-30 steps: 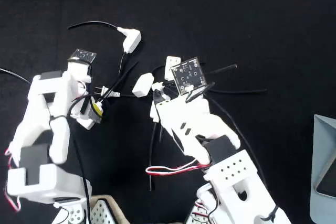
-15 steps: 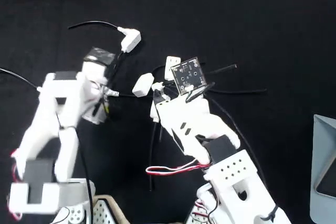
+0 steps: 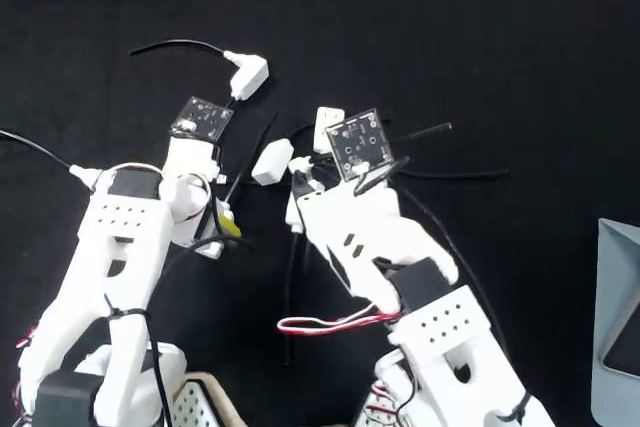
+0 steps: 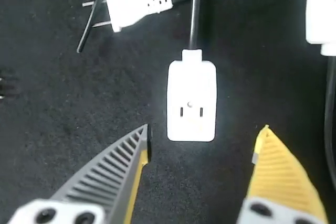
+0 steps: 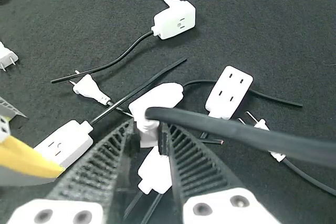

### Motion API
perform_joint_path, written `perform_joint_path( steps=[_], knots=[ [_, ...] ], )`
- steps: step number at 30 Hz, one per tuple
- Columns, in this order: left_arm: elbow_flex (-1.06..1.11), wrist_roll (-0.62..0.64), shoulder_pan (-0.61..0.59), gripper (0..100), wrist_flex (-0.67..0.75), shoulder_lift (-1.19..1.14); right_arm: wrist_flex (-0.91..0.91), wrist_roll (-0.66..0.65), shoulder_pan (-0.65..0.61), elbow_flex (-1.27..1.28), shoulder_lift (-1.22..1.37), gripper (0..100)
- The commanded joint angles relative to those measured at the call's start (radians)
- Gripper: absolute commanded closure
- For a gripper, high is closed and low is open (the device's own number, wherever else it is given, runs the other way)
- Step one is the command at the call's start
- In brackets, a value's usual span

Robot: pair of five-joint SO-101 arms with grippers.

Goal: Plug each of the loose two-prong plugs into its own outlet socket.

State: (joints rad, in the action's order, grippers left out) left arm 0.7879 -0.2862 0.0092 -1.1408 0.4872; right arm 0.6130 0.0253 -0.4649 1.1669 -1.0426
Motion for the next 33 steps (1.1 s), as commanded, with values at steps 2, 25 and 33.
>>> perform_joint_path(
  steps=[2,25,33],
  knots=[
    [0.031,-0.011,0.062,69,0.002,0.018,0.003,-0.009,-0.011,-0.025,-0.012,98.5],
    [-0.274,-0.055,-0.194,69,-0.037,-0.374,-0.002,-0.009,-0.012,-0.016,-0.012,98.5],
    [-0.249,-0.006,-0.031,69,-0.157,-0.130,-0.003,-0.009,-0.012,-0.016,-0.012,98.5]
  ],
)
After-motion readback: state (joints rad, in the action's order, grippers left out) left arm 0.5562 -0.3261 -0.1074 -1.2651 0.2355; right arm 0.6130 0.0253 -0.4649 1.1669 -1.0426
